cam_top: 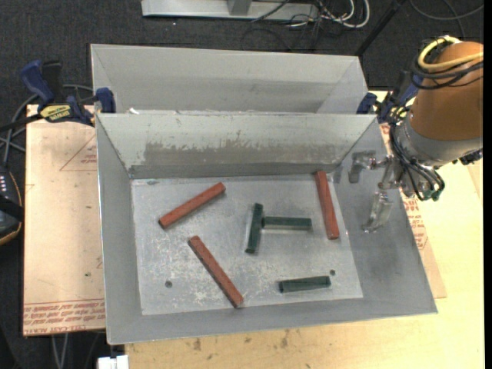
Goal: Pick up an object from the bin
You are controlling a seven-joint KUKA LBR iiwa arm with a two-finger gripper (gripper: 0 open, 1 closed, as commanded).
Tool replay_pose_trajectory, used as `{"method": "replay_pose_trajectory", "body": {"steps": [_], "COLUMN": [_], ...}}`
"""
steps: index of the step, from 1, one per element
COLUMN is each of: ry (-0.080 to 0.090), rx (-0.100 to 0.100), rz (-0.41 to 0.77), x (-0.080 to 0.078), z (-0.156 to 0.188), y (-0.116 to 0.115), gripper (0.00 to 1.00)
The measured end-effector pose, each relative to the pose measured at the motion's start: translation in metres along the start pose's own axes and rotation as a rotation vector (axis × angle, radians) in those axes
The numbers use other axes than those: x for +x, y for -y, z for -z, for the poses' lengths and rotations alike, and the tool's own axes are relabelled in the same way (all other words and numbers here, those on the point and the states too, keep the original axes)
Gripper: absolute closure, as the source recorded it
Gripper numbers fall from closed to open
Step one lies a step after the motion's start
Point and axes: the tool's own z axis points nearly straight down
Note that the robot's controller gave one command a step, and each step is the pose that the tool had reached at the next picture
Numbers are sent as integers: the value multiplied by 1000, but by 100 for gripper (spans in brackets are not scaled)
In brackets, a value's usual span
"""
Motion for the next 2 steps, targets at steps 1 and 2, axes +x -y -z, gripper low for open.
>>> {"method": "replay_pose_trajectory", "body": {"steps": [1, 2], "ry": [-6, 1], "rx": [-4, -5], "rz": [136, 92], "x": [-16, -28], "z": [-128, -136], "y": [-43, -112], "gripper": [0, 0]}}
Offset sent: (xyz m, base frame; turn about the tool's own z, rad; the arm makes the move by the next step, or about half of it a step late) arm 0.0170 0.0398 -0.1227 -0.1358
